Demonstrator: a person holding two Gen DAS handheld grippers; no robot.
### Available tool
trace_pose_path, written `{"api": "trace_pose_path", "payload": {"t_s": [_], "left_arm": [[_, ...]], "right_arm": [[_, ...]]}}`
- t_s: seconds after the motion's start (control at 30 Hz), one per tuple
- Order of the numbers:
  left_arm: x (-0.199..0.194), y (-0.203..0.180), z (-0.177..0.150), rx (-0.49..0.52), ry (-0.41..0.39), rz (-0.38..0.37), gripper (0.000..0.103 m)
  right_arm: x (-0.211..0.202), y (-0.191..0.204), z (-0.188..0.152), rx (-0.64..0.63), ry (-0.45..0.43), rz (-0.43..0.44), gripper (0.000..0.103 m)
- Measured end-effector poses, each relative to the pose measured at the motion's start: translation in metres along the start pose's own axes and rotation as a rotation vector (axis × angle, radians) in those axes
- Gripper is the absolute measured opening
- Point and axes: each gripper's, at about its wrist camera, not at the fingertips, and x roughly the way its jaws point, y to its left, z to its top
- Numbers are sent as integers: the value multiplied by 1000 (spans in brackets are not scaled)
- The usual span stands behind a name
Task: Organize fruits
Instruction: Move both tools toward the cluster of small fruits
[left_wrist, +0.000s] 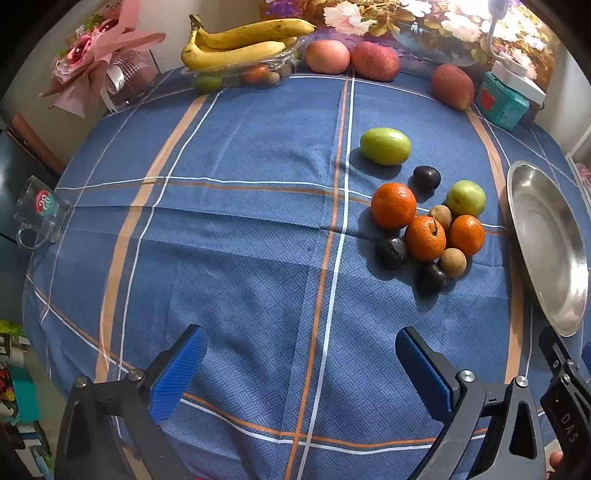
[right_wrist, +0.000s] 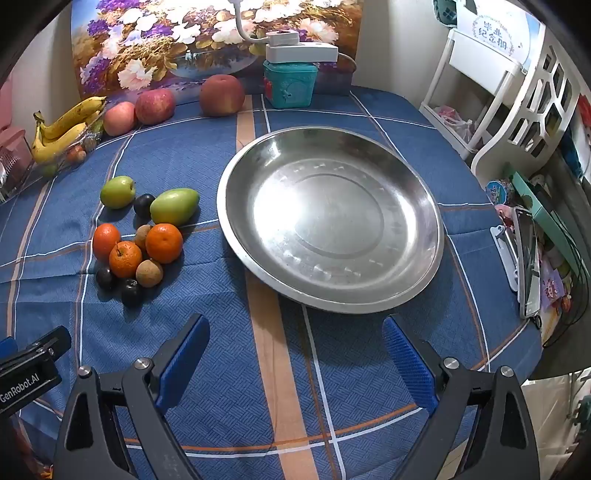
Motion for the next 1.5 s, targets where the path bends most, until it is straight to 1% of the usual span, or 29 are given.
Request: {"api": "trace_pose_path", "payload": {"t_s": [0.2, 0.27, 0.8, 0.93, 0.97, 1.0, 1.07, 1.17, 1.27, 1.4, 1.47, 1.5], "left_arm": [[0, -4, 0, -6, 7, 2, 103], [0, -2, 4, -4, 4, 0, 103], [-1, 1, 0, 9, -14, 12, 103], [-4, 1, 1, 22, -47, 33, 103], [-3, 1, 1, 24, -39, 28, 103], [-5, 1, 1, 26, -49, 21, 103], [-6, 1, 1, 21, -65, -18, 103], [-10, -1, 1, 32, -96, -20, 103], [-12, -2, 2, 43, -83, -13, 103], [-19, 1, 3, 49, -90, -10, 103], [-20, 3, 6, 54, -70, 12, 103], [-20, 4, 7, 51, -70, 10, 103]], "right_arm": [[1, 0, -1, 4, 3, 1, 95], [1, 0, -1, 5, 3, 1, 95], [1, -1, -1, 8, 6, 4, 95], [1, -1, -1, 8, 7, 5, 95], [1, -1, -1, 8, 7, 5, 95], [1, -1, -2, 9, 8, 6, 95], [2, 0, -2, 10, 10, 6, 95], [2, 0, -3, 10, 11, 7, 95], [2, 0, -2, 11, 12, 8, 95], [1, 0, -3, 11, 15, 9, 95], [0, -1, -3, 12, 15, 11, 95], [-1, -1, -3, 11, 15, 12, 95]]}}
